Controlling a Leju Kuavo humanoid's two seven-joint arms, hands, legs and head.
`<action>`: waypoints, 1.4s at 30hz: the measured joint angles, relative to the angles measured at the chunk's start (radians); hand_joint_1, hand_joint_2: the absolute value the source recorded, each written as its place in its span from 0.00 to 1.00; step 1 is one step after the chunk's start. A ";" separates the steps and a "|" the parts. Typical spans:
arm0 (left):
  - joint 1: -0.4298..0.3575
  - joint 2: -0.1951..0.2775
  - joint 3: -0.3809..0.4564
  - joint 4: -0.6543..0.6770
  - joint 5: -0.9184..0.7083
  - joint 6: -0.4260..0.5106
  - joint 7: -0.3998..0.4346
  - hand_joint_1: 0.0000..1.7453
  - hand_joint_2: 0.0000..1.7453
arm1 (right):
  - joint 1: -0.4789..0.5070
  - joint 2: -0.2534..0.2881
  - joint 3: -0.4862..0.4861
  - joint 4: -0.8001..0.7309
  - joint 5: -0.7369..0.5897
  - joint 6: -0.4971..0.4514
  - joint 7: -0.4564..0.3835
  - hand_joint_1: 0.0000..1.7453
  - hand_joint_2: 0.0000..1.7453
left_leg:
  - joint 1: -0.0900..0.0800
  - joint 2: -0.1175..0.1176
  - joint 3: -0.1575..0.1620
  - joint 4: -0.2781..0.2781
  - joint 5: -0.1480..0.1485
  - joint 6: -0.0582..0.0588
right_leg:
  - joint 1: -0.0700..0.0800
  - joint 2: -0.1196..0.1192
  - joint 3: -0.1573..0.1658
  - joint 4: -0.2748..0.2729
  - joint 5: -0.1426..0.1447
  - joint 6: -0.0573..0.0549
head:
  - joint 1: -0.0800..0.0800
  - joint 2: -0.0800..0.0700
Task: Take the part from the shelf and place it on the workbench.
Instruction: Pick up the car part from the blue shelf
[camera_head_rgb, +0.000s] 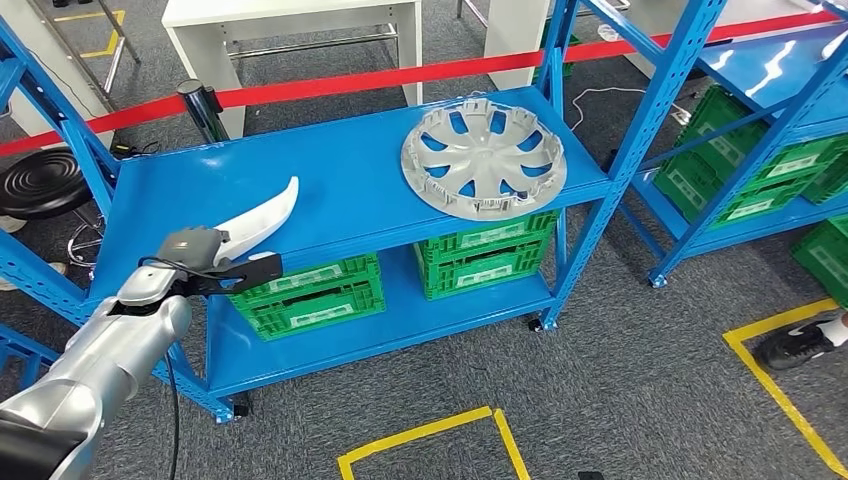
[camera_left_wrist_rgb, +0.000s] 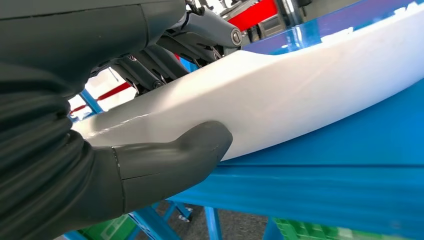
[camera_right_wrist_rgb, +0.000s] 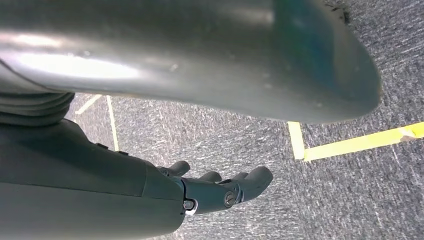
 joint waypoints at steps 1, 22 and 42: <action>0.002 -0.003 0.000 -0.001 0.001 0.003 -0.001 1.00 1.00 | 0.000 0.001 -0.001 0.000 0.001 0.000 0.000 0.00 0.00 | 0.000 0.000 0.000 0.000 0.000 0.000 | 0.000 0.000 0.000 0.000 0.000 0.000 | 0.000 0.000; 0.118 0.047 0.155 -0.140 0.233 0.077 -0.246 1.00 1.00 | 0.003 0.004 -0.003 0.000 0.037 0.001 -0.019 0.00 0.00 | 0.000 0.000 0.001 0.000 0.000 0.000 | 0.000 0.000 0.001 0.000 -0.001 0.000 | 0.000 0.000; 0.260 0.069 0.233 -0.709 0.999 -0.181 -0.327 1.00 1.00 | -0.002 0.000 -0.008 0.000 0.040 -0.010 -0.016 0.00 0.00 | -0.001 -0.006 0.001 0.001 -0.002 0.001 | 0.000 -0.004 0.003 0.000 -0.004 0.003 | 0.000 0.000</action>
